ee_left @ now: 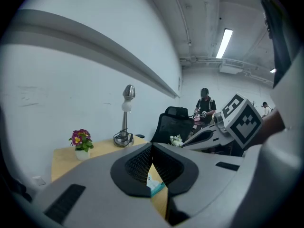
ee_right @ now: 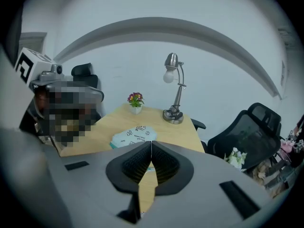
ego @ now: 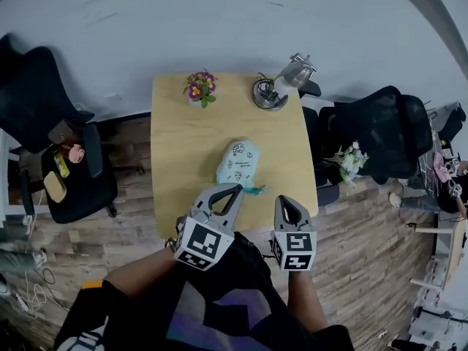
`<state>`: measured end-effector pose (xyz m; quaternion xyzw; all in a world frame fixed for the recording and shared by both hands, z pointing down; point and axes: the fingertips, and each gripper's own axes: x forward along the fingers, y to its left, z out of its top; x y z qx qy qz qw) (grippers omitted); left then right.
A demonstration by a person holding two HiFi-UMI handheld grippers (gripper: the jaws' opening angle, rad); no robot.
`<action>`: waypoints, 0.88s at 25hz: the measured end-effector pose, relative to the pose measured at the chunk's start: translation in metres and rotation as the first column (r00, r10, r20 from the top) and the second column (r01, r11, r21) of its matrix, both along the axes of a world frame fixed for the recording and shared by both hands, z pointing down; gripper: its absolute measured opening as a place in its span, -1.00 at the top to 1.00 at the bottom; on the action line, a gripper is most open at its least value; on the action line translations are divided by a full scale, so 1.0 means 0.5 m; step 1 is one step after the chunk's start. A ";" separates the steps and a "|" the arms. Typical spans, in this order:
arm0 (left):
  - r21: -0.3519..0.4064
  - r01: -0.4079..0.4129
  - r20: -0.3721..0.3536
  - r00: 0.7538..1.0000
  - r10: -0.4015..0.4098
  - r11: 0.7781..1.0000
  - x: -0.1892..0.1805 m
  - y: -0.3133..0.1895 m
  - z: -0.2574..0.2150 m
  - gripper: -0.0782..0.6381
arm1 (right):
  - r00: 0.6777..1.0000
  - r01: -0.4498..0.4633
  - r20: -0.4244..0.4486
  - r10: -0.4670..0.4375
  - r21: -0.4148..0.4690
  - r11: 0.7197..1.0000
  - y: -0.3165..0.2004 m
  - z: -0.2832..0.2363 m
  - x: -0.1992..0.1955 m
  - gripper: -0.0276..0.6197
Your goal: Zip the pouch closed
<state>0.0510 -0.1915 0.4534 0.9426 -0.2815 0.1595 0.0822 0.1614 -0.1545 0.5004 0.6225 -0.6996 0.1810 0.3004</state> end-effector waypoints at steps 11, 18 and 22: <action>-0.057 0.030 0.096 0.995 -0.024 0.998 0.099 -0.033 0.138 0.75 | 0.877 0.470 -0.050 -0.478 -0.113 0.875 -0.040 0.148 0.051 0.73; -0.126 -0.024 0.175 0.983 0.046 0.992 0.147 -0.005 0.220 0.75 | 0.723 0.668 -0.073 -0.687 -0.178 0.722 -0.038 0.214 0.044 0.61; -0.144 0.011 0.198 0.980 0.018 0.990 0.132 -0.009 0.244 0.75 | 0.656 0.724 -0.077 -0.751 -0.217 0.655 -0.034 0.252 0.038 0.59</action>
